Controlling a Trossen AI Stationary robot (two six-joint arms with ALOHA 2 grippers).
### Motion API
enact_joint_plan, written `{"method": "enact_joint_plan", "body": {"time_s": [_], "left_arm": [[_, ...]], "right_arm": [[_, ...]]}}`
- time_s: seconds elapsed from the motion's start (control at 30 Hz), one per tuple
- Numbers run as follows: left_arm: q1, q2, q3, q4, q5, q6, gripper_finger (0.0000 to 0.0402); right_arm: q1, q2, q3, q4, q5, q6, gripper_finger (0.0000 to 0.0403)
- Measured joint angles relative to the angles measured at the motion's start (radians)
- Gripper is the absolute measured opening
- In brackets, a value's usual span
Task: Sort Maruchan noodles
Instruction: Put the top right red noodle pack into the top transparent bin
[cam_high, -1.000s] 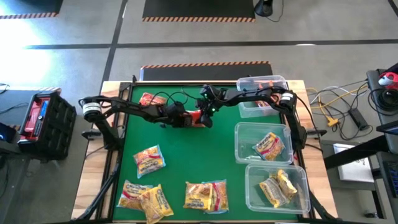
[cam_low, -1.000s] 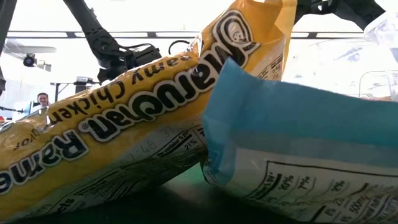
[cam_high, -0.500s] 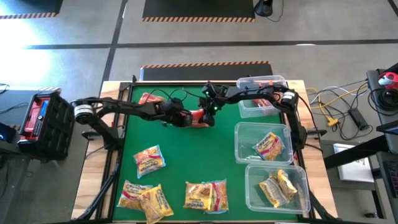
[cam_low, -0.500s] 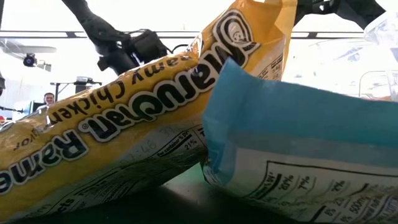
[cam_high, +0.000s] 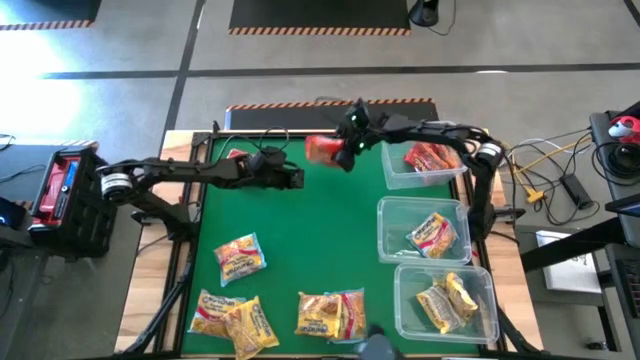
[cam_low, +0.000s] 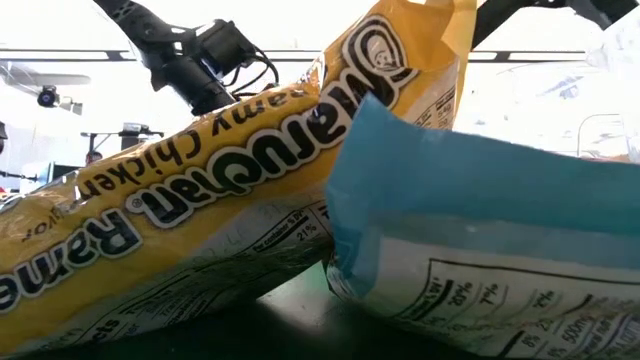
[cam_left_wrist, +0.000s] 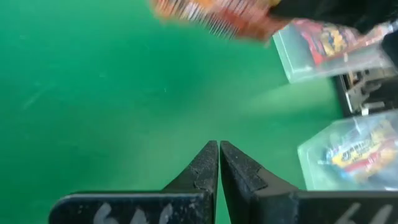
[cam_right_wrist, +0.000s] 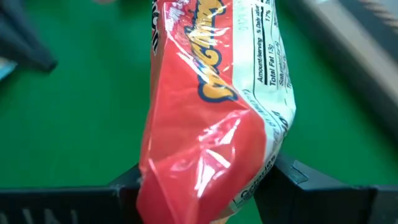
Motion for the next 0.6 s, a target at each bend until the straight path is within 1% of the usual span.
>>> {"method": "enact_joint_plan", "body": {"time_s": [0.13, 0.27, 0.37, 0.47, 0.6], "left_arm": [[0.011, 0.005, 0.000, 0.043, -0.007, 0.009, 0.0000], [0.015, 0.018, 0.000, 0.094, -0.007, 0.010, 0.0000], [0.024, 0.031, 0.000, 0.127, -0.007, 0.010, 0.0000], [0.031, 0.043, 0.000, 0.160, -0.027, 0.010, 0.0000], [0.033, 0.049, -0.001, 0.181, -0.072, 0.010, 0.0000]], "right_arm": [[-0.061, -0.077, 0.000, -0.044, 0.075, 0.043, 0.0148], [-0.115, -0.165, 0.000, -0.072, 0.077, 0.053, 0.0148], [-0.145, -0.231, 0.000, -0.103, 0.088, 0.109, 0.0148], [-0.156, -0.283, 0.000, -0.180, 0.129, 0.165, 0.0148], [-0.154, -0.320, 0.000, -0.342, 0.198, 0.202, 0.0148]]}}
